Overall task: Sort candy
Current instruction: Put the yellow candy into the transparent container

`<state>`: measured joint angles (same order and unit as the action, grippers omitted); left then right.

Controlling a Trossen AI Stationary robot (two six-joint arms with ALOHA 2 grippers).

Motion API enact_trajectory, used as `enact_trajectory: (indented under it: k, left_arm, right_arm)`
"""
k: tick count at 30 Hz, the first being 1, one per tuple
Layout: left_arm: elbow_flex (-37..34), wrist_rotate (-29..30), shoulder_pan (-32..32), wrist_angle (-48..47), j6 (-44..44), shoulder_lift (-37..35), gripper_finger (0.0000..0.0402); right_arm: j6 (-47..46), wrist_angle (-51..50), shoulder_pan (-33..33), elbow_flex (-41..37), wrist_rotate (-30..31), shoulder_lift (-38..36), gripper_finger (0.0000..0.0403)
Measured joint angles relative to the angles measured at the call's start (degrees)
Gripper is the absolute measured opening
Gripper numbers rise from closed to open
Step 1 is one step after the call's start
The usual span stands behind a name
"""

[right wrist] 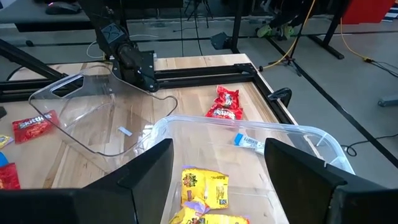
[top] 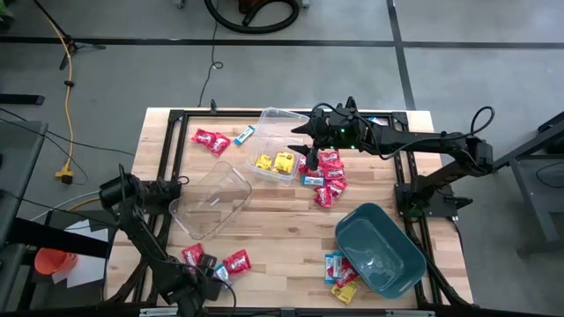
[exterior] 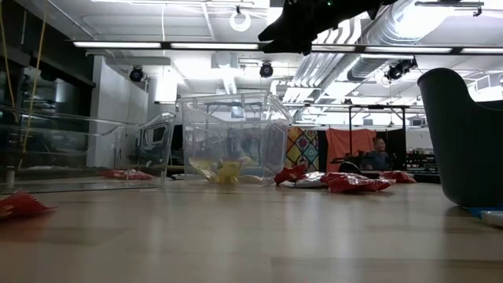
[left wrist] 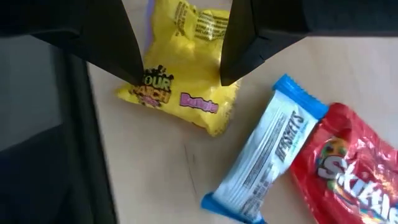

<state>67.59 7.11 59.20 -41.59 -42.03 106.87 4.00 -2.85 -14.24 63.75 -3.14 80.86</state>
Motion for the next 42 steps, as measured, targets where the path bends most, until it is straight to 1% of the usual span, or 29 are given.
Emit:
enact_trajectory:
  k: [5,9,11,14,16,19,20,21,22,24,26,29,31,33,35,39,40,41,42]
  left_arm:
    - [-3.0,0.8,0.2,3.1,-1.3,-0.2,0.0204]
    - [-3.3,1.3,0.0,3.2,0.2,-0.1,0.0203]
    - [-3.3,1.0,-0.3,3.0,0.8,-0.1,0.0194]
    - [-3.4,-2.0,-1.6,2.3,2.9,-0.6,0.0156]
    - [-3.6,-3.3,-2.6,1.6,3.6,-1.4,0.0117]
    - [-3.6,-3.7,-4.1,0.5,3.7,-3.5,0.0047]
    - [-3.6,-4.0,-4.6,0.1,3.7,-4.5,0.0027]
    - [-3.6,-4.1,-5.2,-0.4,3.7,-5.5,0.0015]
    - [-3.6,-4.2,-5.8,-0.9,3.6,-6.8,0.0011]
    - [-3.6,-4.2,-7.1,-1.7,3.2,-9.7,0.0019]
    - [-3.6,-4.2,-8.5,-2.0,3.0,-13.6,0.0027]
    - [-3.5,-3.9,-11.3,-2.0,2.9,-20.5,0.0029]
    - [-3.5,-1.1,-13.5,-1.9,4.4,-25.4,0.0025]
    - [-3.5,4.8,-15.5,-1.9,9.9,-30.1,0.0020]
    - [-3.4,13.5,-17.3,-1.6,19.2,-34.3,0.0015]
    - [-3.4,33.2,-21.6,0.1,40.9,-40.1,0.0014]
    - [-3.4,36.4,-23.2,0.9,45.7,-41.1,0.0013]
    - [-3.8,38.0,-25.3,2.9,50.0,-41.9,0.0013]
    - [-4.7,38.0,-27.8,5.4,53.9,-42.8,0.0013]
  right_arm:
    - [-0.1,-0.4,0.0,0.0,0.0,0.0,0.0250]
    - [-0.4,-0.4,0.0,0.0,0.0,0.0,0.0250]
    - [-0.5,-0.4,0.0,0.0,0.0,0.0,0.0250]
    - [-1.0,-0.6,0.0,0.0,0.0,0.0,0.0250]
    - [-1.2,-0.6,0.0,0.0,0.0,0.0,0.0250]
    - [-1.2,-0.5,0.0,0.0,0.0,0.0,0.0250]
    - [-1.2,-0.5,0.0,0.0,0.0,0.0,0.0250]
    - [-1.2,-0.5,0.0,0.0,0.0,0.0,0.0250]
    - [-1.2,-0.5,0.0,0.0,0.0,0.0,0.0250]
    - [-1.2,-0.5,0.0,0.0,0.0,0.0,0.0250]
    - [-1.2,-0.5,0.0,0.0,0.0,0.0,0.0250]
    - [-1.2,-0.5,0.0,0.0,0.0,0.0,0.0250]
    - [-1.2,-0.5,0.0,0.0,0.0,0.0,0.0250]
    - [-1.2,-0.5,0.0,0.0,0.0,0.0,0.0250]
    - [-1.2,-0.4,0.0,0.0,0.0,0.0,0.0250]
    - [-1.2,-0.3,0.0,0.0,0.0,0.0,0.0250]
    - [-1.2,-0.2,0.0,0.0,0.0,0.0,0.0250]
    - [-1.2,0.0,0.0,0.0,0.0,0.0,0.0250]
    - [-1.2,0.3,0.0,0.0,0.0,0.0,0.0250]
